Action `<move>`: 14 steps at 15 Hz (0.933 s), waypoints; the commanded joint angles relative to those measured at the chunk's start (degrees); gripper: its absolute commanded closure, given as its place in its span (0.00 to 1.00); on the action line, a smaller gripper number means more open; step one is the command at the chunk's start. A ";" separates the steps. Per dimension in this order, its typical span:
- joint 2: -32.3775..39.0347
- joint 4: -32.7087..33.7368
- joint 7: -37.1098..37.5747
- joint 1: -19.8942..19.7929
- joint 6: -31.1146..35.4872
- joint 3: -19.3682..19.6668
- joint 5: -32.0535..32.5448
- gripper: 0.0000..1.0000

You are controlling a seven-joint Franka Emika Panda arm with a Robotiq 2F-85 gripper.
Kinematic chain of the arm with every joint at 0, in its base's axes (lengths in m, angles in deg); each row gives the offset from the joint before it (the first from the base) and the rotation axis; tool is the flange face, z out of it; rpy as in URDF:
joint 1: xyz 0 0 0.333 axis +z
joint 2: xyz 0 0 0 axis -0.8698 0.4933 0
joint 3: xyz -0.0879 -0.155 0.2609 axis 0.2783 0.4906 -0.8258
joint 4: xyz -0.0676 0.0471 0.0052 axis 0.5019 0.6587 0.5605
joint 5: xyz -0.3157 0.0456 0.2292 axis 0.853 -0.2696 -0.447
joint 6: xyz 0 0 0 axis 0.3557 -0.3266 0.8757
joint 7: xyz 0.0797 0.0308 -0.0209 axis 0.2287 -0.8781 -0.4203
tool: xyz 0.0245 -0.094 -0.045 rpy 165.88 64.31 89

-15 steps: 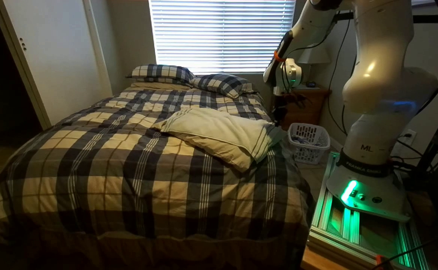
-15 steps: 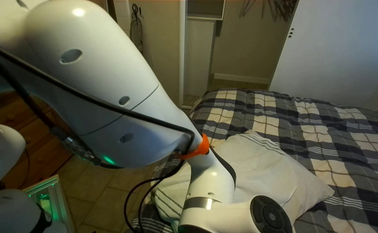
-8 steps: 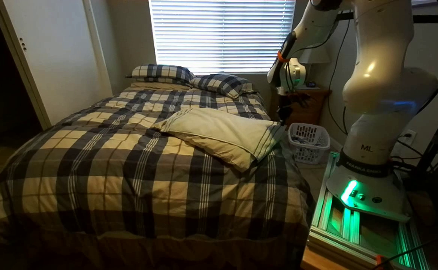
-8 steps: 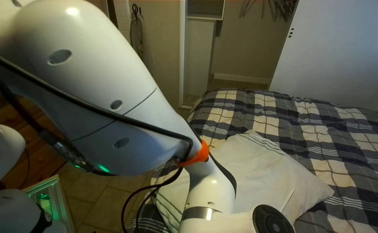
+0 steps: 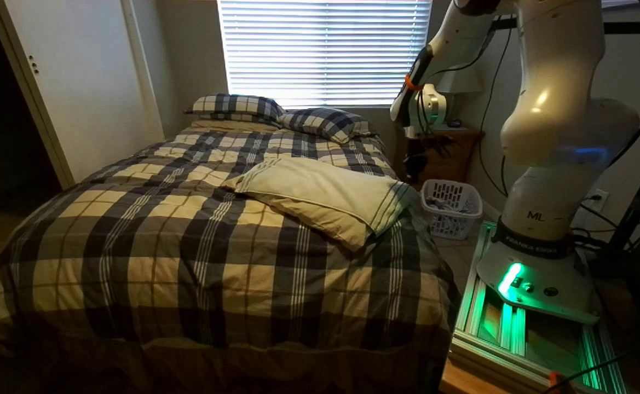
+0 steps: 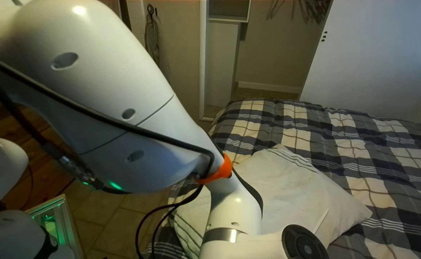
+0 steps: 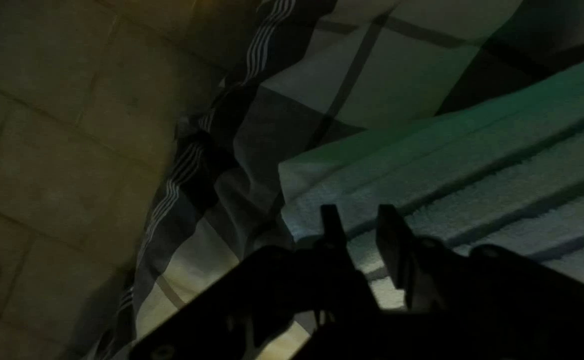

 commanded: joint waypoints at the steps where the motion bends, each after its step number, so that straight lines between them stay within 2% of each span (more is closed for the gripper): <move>1: -5.19 -1.95 0.88 1.38 -2.52 0.46 1.95 0.43; 7: -15.27 -4.80 4.63 8.15 -5.16 3.38 9.31 0.02; 14: -22.27 -5.00 14.37 15.50 -9.07 3.98 19.00 0.00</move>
